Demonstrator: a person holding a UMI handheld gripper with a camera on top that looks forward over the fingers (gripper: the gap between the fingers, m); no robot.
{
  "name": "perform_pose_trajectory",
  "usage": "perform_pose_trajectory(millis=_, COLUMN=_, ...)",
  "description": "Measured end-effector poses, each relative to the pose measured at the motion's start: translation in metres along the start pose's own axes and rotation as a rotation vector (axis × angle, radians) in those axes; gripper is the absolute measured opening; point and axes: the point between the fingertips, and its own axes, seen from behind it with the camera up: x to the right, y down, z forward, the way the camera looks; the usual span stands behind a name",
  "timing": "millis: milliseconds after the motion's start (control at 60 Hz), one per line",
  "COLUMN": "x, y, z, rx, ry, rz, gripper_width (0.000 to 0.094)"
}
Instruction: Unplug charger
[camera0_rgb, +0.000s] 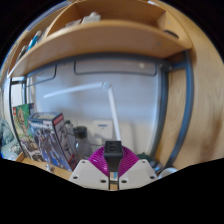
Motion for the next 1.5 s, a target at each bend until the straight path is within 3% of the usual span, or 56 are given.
perform_pose_trajectory(millis=67, x=0.030, y=-0.016, z=-0.013, rx=-0.005, ry=0.043, rz=-0.026, gripper_width=0.0092)
perform_pose_trajectory(millis=133, x=0.061, y=-0.001, z=-0.026, rx=-0.059, ry=0.098, rz=-0.020, gripper_width=0.0092)
perform_pose_trajectory(millis=367, x=0.126, y=0.180, z=-0.053, rx=-0.484, ry=0.166, rz=0.077, gripper_width=0.0090)
perform_pose_trajectory(millis=617, x=0.145, y=0.280, z=-0.054, rx=-0.709, ry=0.176, rz=0.087, gripper_width=0.0104)
perform_pose_trajectory(millis=1067, x=0.152, y=0.276, z=-0.016, rx=-0.677, ry=0.149, rz=0.043, gripper_width=0.0244)
perform_pose_trajectory(millis=1100, x=0.154, y=0.276, z=-0.016, rx=-0.672, ry=0.156, rz=0.037, gripper_width=0.0345)
perform_pose_trajectory(millis=1200, x=0.158, y=0.268, z=-0.016, rx=-0.646, ry=0.172, rz=0.031, gripper_width=0.0378)
perform_pose_trajectory(millis=1233, x=0.157, y=0.264, z=-0.019, rx=-0.637, ry=0.176, rz=0.040, gripper_width=0.0467)
perform_pose_trajectory(millis=1317, x=0.154, y=0.246, z=-0.029, rx=-0.605, ry=0.191, rz=0.063, gripper_width=0.0572)
perform_pose_trajectory(millis=1333, x=0.152, y=0.242, z=-0.033, rx=-0.597, ry=0.192, rz=0.067, gripper_width=0.0607)
perform_pose_trajectory(millis=1350, x=0.150, y=0.237, z=-0.036, rx=-0.590, ry=0.195, rz=0.073, gripper_width=0.0704)
perform_pose_trajectory(millis=1367, x=0.149, y=0.231, z=-0.039, rx=-0.582, ry=0.198, rz=0.078, gripper_width=0.0696)
perform_pose_trajectory(millis=1433, x=0.141, y=0.203, z=-0.055, rx=-0.525, ry=0.214, rz=0.092, gripper_width=0.0882)
perform_pose_trajectory(millis=1500, x=0.125, y=0.171, z=-0.074, rx=-0.462, ry=0.217, rz=0.105, gripper_width=0.0845)
